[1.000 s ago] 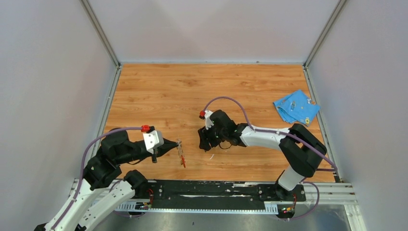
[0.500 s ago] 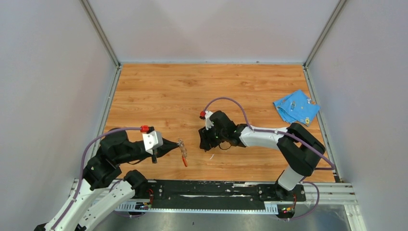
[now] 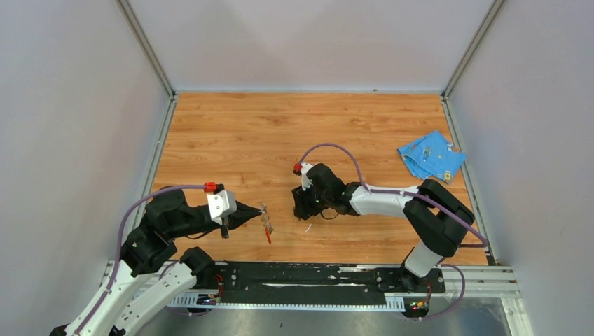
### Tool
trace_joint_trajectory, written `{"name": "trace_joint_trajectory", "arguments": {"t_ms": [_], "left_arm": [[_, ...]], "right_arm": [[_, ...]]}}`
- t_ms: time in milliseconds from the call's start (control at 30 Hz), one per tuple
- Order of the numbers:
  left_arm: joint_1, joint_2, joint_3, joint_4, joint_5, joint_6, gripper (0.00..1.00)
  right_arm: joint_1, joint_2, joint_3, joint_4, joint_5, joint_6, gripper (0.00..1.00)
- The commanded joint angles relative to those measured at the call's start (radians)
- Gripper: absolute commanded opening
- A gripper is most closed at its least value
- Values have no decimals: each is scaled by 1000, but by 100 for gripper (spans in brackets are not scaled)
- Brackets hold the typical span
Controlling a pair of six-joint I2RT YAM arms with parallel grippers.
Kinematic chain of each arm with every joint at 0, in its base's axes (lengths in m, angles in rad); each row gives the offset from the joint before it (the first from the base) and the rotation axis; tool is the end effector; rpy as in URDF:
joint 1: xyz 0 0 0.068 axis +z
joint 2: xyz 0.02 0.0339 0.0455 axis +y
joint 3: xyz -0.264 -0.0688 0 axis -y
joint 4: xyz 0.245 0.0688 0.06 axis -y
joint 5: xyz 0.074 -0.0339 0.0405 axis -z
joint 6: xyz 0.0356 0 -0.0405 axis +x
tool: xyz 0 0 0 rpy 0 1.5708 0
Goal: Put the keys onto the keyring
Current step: Pick up the key from the center of the board.
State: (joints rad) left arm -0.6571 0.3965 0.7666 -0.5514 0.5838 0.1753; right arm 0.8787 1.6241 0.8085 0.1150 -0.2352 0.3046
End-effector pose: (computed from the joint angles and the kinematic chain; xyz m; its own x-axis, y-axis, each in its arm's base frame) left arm 0.0555 -0.0676 0.3413 0.0232 0.1659 -0.9859 0.9494 0.3052 0.0737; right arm 0.2034 0.2584 0.1698 -0.6511 -0.3285 -0.6842 -0.6993 0.6100 0.3726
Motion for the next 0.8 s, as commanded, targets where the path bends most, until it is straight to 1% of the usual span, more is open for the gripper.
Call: {"name": "trace_joint_trajectory", "arguments": {"t_ms": [0, 200, 567, 767], "left_arm": [[-3, -1, 16, 36, 16, -15, 0], [-3, -2, 17, 36, 15, -15, 0], [-3, -1, 20, 37, 21, -22, 0], [-3, -1, 22, 41, 23, -26, 0]], "right_arm": [[-14, 5, -6, 41, 17, 18, 49], [-16, 14, -8, 56, 25, 27, 44], [-25, 13, -17, 53, 29, 25, 43], [-26, 38, -17, 64, 23, 28, 41]]}}
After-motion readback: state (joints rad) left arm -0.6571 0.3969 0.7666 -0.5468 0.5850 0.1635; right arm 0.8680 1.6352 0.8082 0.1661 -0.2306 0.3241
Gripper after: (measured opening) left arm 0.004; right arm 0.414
